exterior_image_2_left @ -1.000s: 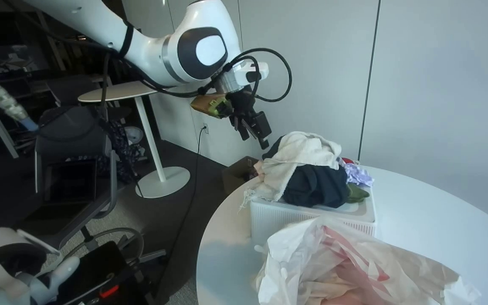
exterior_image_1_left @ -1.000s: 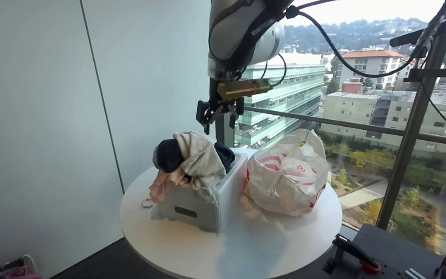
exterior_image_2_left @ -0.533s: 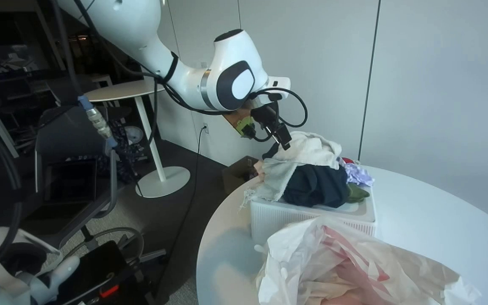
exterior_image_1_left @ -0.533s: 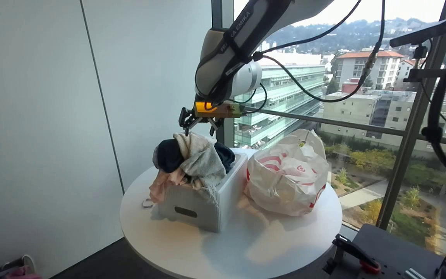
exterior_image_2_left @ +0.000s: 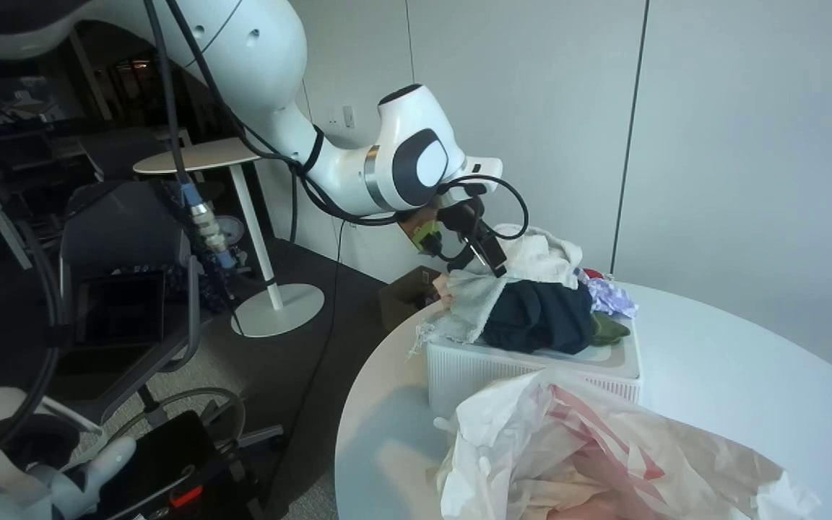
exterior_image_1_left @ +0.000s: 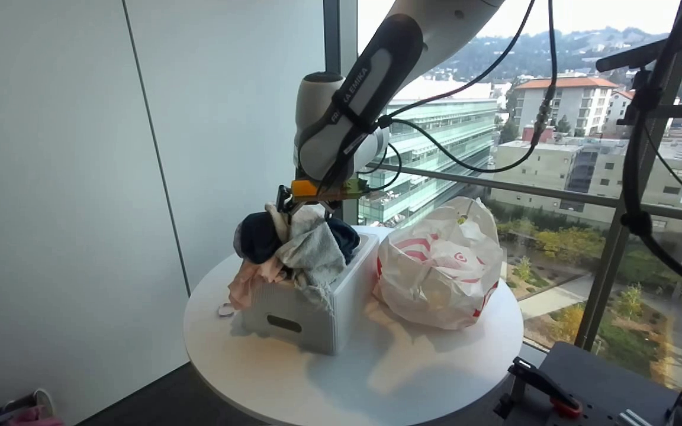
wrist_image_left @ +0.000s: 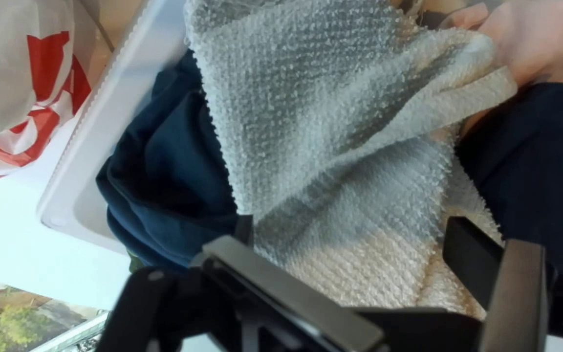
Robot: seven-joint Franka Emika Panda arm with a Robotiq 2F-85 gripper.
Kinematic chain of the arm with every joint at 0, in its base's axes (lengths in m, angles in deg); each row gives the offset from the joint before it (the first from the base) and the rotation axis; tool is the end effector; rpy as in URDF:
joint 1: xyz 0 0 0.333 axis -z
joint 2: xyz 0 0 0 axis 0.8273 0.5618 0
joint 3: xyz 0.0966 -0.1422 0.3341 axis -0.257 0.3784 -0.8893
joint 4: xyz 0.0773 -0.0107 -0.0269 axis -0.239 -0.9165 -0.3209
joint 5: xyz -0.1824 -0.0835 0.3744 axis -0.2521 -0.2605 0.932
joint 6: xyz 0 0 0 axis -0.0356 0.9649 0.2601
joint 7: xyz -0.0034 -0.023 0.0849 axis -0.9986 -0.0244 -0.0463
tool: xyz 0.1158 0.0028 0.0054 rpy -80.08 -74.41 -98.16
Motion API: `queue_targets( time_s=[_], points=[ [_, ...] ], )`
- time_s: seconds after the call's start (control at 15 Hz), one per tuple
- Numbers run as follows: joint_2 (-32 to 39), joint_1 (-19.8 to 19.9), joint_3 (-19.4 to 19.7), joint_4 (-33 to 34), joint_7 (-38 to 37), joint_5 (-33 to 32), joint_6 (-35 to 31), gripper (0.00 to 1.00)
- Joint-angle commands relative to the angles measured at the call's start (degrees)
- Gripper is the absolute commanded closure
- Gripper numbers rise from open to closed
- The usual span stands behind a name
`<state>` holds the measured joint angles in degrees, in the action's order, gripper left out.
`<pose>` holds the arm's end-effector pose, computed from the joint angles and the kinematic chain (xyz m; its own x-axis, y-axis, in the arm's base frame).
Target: Put some of the items on the white basket inside the plastic bag
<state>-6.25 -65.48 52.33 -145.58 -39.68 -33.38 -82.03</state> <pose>0.6842 0.0413 0.3399 0.8299 -0.3495 0.4350 -0.3700 -0.9282 -0.0397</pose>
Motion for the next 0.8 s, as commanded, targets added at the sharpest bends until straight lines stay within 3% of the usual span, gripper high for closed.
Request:
queue_targets(
  time_s=[0.0, 0.13, 0.27, 0.73],
  points=[
    [3.23, -3.19, 3.08, 3.41, -2.09, -0.65, 1.66, 0.00],
    [4.23, -3.59, 3.30, 3.83, -1.66, 0.05, 1.98, 0.00],
    [4.53, -3.30, 2.83, 3.77, -0.71, 1.24, 1.89, 0.26],
    [3.04, -3.29, 3.28, 2.26, -0.81, 1.87, 2.05, 0.79]
  ],
)
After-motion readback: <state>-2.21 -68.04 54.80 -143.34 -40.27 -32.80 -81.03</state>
